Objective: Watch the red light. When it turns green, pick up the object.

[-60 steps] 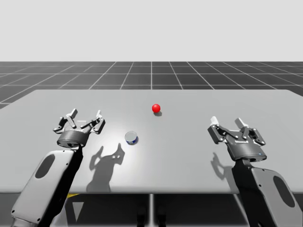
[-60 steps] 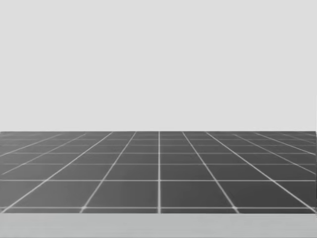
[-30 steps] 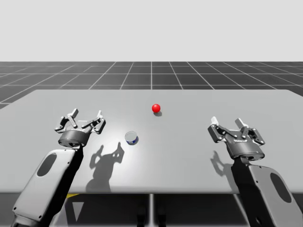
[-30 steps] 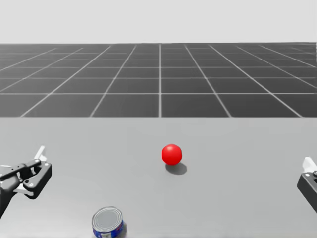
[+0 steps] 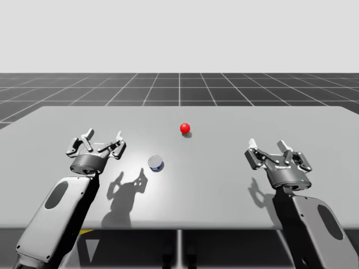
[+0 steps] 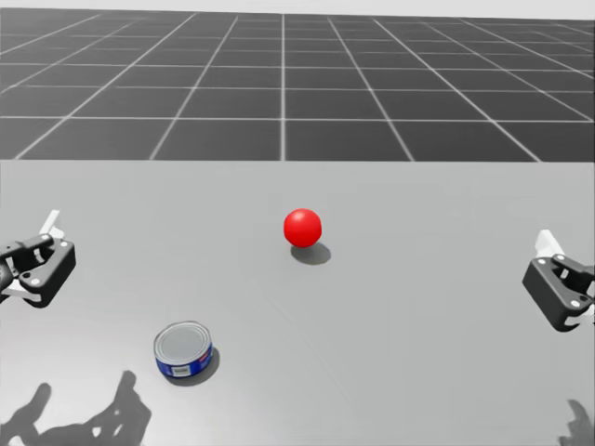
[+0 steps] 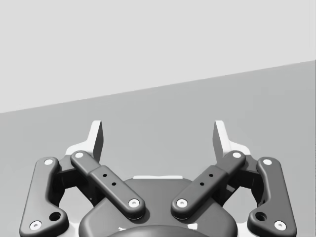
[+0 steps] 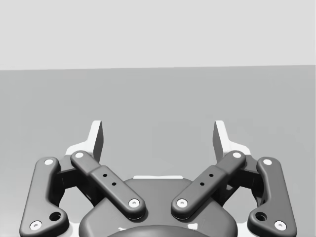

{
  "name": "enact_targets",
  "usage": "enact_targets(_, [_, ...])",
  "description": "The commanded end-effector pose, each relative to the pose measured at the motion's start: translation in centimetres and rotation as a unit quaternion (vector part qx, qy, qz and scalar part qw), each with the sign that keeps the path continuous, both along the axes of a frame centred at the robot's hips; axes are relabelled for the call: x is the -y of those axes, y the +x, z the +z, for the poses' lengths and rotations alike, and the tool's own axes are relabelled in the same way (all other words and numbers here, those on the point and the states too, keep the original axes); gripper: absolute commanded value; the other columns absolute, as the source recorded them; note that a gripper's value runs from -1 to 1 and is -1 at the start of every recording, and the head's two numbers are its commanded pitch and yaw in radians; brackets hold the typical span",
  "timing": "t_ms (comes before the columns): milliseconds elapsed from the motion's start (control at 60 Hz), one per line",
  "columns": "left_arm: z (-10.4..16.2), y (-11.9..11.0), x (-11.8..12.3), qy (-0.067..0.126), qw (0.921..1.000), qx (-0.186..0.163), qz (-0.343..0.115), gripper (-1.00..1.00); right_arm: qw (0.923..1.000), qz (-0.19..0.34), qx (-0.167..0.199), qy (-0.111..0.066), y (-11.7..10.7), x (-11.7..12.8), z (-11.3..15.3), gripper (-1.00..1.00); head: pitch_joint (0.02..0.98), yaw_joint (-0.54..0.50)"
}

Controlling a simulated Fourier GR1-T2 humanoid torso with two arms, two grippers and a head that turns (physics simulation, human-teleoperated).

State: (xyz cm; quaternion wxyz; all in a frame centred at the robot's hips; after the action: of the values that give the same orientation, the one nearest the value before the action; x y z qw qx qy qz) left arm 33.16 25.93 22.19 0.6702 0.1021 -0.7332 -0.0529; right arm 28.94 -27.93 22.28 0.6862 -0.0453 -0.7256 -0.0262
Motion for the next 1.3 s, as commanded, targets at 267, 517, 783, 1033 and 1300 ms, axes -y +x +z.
enact_targets(267, [0.06,-0.03,0.08,-0.002,1.0000,0.001,-0.001,-1.00,1.0000,0.004,0.001,-0.005,0.00,-0.18,-0.06,-1.00,0.583,-0.03])
enact_targets(517, [0.05,-0.04,0.11,-0.001,1.0000,0.001,-0.001,-1.00,1.0000,0.005,0.001,-0.004,-0.03,-0.23,-0.04,-1.00,0.586,-0.04])
enact_targets(783, [0.02,-0.09,0.12,0.000,1.0000,0.001,-0.001,-1.00,1.0000,0.007,0.000,-0.003,-0.13,-0.32,-0.05,-1.00,0.587,-0.04])
enact_targets(1033, [0.01,-0.09,0.08,0.000,1.0000,0.001,-0.001,-1.00,1.0000,0.008,0.000,-0.004,-0.16,-0.40,-0.11,-1.00,0.586,-0.03])
enact_targets(1300, [0.02,-0.06,0.13,0.003,1.0000,0.002,0.001,-1.00,1.0000,0.007,0.000,-0.004,-0.14,-0.39,-0.11,-1.00,0.587,-0.03])
